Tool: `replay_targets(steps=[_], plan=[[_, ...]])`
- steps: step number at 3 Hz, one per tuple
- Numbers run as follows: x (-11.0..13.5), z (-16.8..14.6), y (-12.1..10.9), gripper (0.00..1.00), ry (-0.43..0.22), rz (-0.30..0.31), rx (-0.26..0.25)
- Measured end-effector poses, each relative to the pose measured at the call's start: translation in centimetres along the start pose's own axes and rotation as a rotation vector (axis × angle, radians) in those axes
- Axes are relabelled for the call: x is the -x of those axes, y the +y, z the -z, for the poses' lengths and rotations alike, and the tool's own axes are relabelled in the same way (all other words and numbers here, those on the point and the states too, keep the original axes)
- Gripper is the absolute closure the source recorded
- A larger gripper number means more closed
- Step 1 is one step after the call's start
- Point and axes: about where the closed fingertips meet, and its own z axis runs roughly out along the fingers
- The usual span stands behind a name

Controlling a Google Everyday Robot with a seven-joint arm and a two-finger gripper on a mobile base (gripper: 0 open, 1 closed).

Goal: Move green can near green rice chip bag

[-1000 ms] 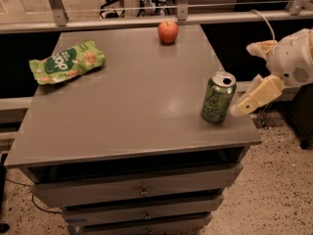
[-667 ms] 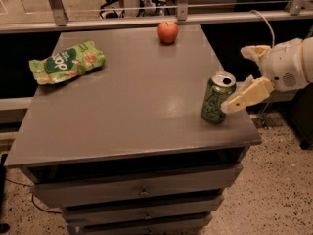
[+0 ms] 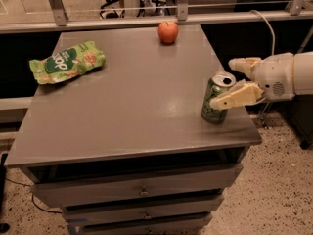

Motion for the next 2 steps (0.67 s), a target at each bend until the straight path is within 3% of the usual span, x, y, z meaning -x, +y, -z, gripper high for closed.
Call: replay_targets(steps=[2], plan=[[-0.31,-1.09,0.61,0.64,-0.048,-0.034,0.023]])
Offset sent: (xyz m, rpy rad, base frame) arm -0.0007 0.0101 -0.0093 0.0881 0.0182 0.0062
